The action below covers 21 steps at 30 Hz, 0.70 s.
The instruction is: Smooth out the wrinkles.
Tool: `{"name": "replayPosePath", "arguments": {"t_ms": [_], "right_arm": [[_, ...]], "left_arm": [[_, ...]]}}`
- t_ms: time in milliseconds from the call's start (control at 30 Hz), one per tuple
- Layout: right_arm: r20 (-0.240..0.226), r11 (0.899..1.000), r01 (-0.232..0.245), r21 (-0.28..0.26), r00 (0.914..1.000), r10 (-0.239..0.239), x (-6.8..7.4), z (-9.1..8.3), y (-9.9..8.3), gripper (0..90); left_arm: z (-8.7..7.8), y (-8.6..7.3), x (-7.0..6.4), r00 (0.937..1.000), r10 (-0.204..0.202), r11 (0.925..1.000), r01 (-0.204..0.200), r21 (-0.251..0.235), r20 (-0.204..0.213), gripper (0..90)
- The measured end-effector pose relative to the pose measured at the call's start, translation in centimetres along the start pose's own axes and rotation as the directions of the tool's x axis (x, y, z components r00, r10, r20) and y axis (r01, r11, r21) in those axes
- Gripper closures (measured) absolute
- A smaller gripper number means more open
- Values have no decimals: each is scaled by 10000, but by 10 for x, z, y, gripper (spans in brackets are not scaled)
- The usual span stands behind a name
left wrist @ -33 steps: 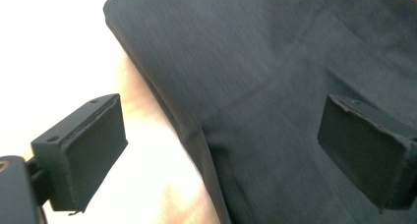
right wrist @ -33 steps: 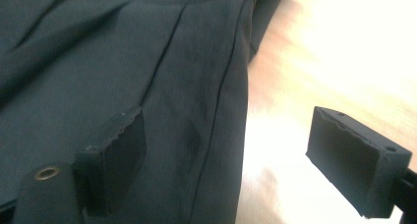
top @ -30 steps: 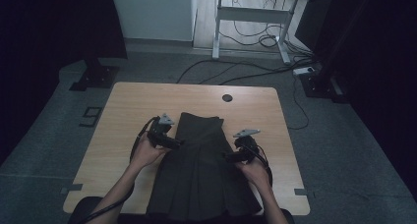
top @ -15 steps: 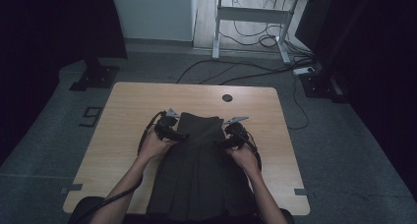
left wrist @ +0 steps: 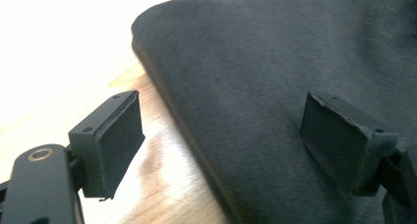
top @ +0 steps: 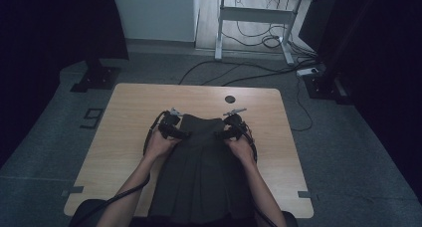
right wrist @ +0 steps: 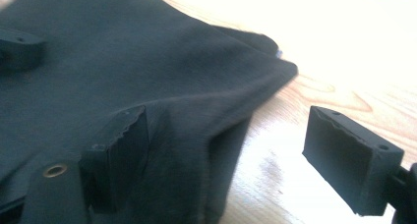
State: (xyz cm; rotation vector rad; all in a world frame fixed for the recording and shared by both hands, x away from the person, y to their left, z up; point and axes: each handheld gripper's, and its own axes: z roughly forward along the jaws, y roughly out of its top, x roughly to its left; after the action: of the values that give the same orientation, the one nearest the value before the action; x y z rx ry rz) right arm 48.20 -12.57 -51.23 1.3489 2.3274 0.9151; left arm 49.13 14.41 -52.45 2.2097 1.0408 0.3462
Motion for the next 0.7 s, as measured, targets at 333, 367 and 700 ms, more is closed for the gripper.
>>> {"name": "replayPosePath", "arguments": {"t_ms": [333,367,700], "right_arm": [[-306,9993,29,365,9995,-18,-8,21,-15,186],[-305,9993,142,349,9994,-131,-7,21,-15,201],[-1140,9987,396,322,9928,-357,2,16,-15,633]], "left_arm": [[13,-12,7,9997,-241,9997,240,59,45,144],[13,-12,6,9997,-248,9997,247,82,41,148],[8,-8,-2,9991,-137,9994,124,318,395,394]]}}
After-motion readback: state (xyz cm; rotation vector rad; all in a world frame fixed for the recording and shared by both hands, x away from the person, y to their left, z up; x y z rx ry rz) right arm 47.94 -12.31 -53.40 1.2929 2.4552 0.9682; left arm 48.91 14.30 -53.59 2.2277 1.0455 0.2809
